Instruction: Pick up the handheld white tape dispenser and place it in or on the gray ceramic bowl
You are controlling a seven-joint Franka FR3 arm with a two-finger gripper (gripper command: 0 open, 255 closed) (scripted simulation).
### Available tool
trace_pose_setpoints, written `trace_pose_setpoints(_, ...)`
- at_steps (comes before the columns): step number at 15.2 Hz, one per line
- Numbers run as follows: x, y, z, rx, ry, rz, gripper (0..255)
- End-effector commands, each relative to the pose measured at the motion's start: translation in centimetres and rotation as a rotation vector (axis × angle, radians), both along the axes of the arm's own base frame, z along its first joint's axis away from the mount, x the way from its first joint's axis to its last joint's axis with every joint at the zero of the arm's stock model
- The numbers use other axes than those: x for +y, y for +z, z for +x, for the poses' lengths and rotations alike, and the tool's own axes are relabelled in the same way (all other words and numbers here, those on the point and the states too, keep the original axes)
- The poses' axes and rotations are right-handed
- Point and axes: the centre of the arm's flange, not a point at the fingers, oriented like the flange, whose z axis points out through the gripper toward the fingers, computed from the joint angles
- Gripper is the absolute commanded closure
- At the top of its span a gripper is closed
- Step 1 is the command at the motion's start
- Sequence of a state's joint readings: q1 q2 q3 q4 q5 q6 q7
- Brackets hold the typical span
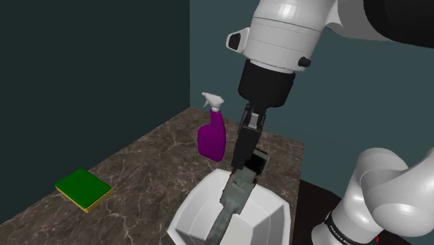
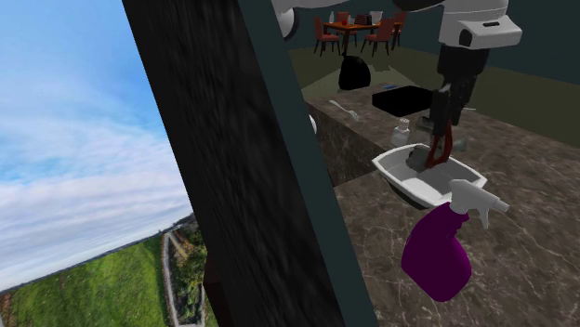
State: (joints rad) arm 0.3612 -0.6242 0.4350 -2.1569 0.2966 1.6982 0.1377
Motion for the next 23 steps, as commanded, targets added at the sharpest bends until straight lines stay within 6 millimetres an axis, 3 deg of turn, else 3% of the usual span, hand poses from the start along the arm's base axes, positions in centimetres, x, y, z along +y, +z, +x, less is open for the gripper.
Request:
trace_pose_setpoints(1, 0.0, -1.0, -0.1, -0.001, 0.0, 0.001, 255)
trace_pose_setpoints(5, 0.0, -3.1, -0.1, -0.001, 0.0, 0.001, 255)
trace_pose_setpoints(12, 0.0, -3.1, -0.1, -0.001, 0.0, 0.001, 255)
trace_pose_setpoints(13, -0.1, -3.1, -0.1, -0.001, 0.0, 0.001, 0)
trace_pose_setpoints(18, 0.0, -3.1, -0.1, -0.001, 0.0, 0.001, 0)
trace_pose_setpoints(22, -0.6, 1.8, -0.4, -0.001, 0.0, 0.001, 0)
trace_pose_setpoints(23, -0.6, 1.8, -0.4, -0.001, 0.0, 0.001, 0)
